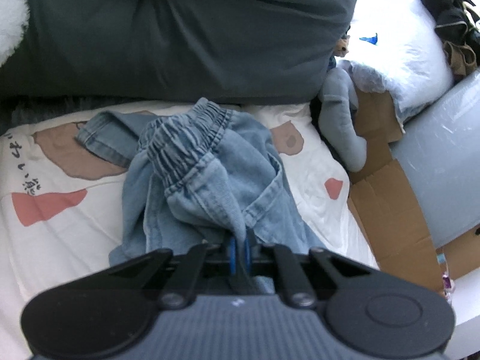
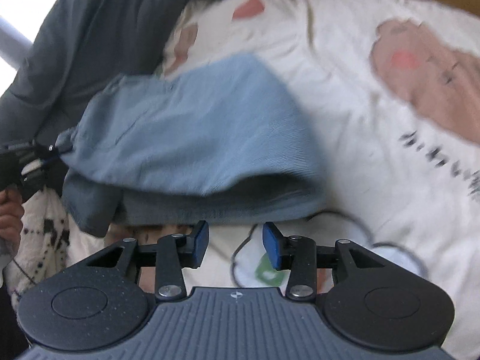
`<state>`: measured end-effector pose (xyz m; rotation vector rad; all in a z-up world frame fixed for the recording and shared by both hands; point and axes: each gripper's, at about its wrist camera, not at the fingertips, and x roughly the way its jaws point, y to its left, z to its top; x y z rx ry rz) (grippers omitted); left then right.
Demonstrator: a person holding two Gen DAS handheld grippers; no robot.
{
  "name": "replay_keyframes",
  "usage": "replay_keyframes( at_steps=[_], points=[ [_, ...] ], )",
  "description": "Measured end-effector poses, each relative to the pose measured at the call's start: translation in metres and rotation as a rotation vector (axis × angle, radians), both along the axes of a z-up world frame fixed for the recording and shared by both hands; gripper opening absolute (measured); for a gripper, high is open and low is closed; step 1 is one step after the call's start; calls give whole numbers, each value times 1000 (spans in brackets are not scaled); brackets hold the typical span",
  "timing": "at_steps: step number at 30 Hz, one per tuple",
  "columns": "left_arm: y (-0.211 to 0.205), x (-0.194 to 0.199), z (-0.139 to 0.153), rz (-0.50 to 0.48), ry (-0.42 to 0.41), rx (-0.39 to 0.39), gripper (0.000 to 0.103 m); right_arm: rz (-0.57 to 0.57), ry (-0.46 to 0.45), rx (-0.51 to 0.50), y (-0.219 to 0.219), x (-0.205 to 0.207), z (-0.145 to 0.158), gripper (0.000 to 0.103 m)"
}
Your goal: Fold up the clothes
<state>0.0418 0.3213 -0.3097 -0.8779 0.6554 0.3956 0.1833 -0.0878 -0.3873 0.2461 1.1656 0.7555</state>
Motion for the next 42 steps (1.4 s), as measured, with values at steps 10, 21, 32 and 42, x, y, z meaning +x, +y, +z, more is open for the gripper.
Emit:
replay_keyframes(
  at_steps=[10, 21, 32, 42],
  points=[
    [6, 1, -5, 2, -54, -23, 6, 97, 90, 50, 63, -18, -13, 54],
    [14, -5, -9, -26, -105, -45, 6, -64, 227, 219, 104, -15, -26, 55],
    [15, 0, -2, -68, -145, -22, 6, -371, 418, 366, 111, -56, -68, 55],
    [15, -2, -4, -68, -147, -19, 6, -415, 402, 420, 131, -61, -69, 1]
  ],
)
